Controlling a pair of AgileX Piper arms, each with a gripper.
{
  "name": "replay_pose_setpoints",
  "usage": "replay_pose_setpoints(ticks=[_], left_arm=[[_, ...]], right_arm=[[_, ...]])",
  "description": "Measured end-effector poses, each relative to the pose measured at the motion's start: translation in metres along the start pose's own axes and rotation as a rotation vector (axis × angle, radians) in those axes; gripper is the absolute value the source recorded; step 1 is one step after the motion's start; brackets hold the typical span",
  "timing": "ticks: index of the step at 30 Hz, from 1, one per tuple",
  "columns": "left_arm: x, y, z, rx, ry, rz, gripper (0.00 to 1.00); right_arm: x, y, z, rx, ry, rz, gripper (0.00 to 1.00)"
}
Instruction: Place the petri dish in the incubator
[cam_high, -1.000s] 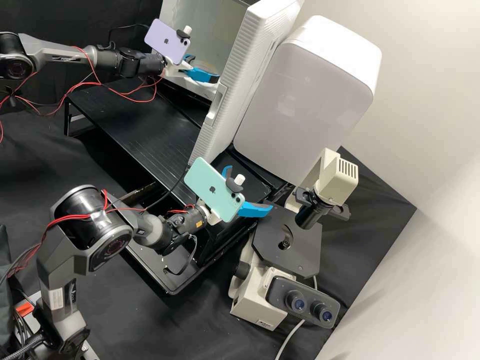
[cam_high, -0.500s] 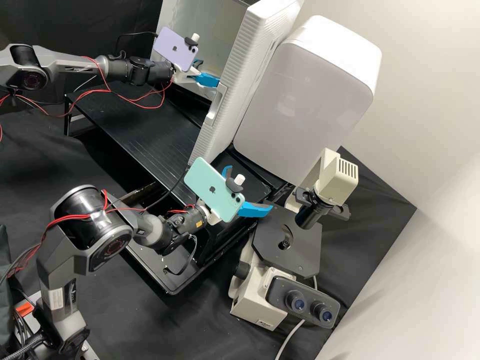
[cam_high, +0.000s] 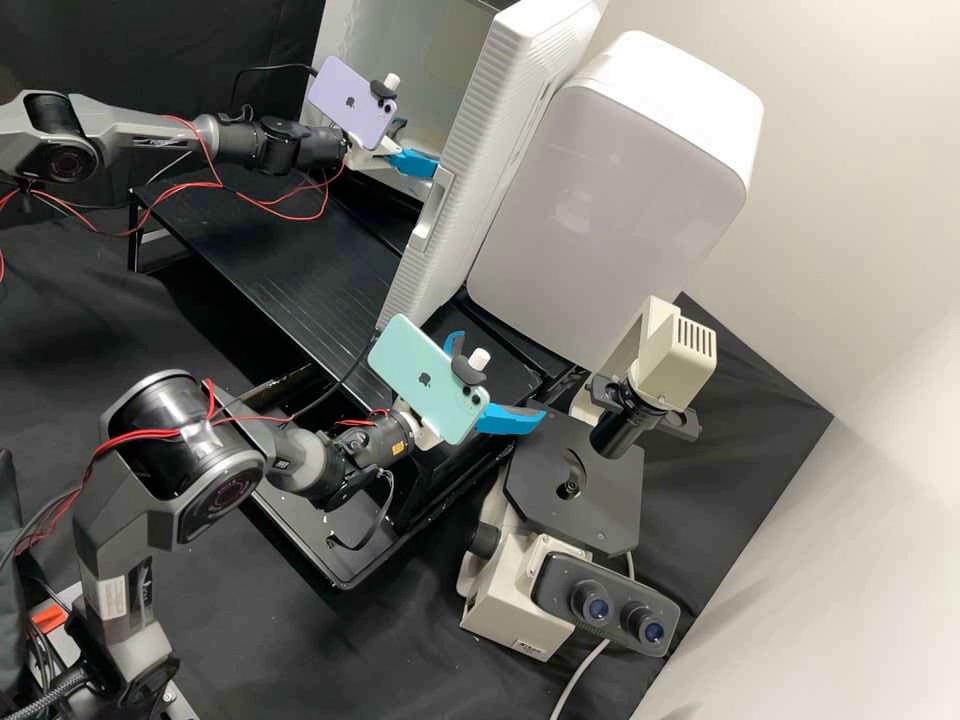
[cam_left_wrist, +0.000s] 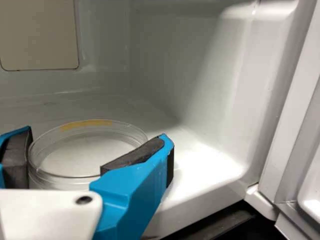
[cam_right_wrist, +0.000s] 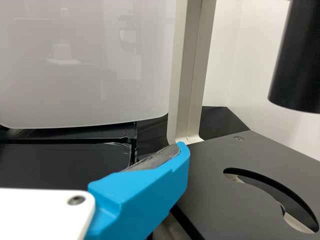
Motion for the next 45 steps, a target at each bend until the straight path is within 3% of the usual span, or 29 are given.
replay_pose_setpoints(ticks=[2, 3, 25, 30, 45], left_arm=[[0.0011, -0.0007, -0.0014, 0.000, 0.003, 0.000, 0.00], [0.0019, -0.0008, -0.0023, -0.001, 0.004, 0.001, 1.00], [0.0027, 0.0003, -0.0064, -0.002, 0.008, 0.002, 1.00], [0.0022, -0.0028, -0.0076, 0.028, 0.011, -0.006, 1.00], [0.0003, -0.0015, -0.0079, 0.030, 0.016, -0.007, 1.00]], right_arm=[[0.0000, 0.0000, 0.0000, 0.000, 0.000, 0.000, 1.00], [0.0000, 0.0000, 0.0000, 0.000, 0.000, 0.000, 1.00], [0.0000, 0.0000, 0.0000, 0.000, 0.000, 0.000, 1.00], [0.0000, 0.0000, 0.0000, 0.000, 0.000, 0.000, 1.00], [0.0000, 0.0000, 0.0000, 0.000, 0.000, 0.000, 1.00]])
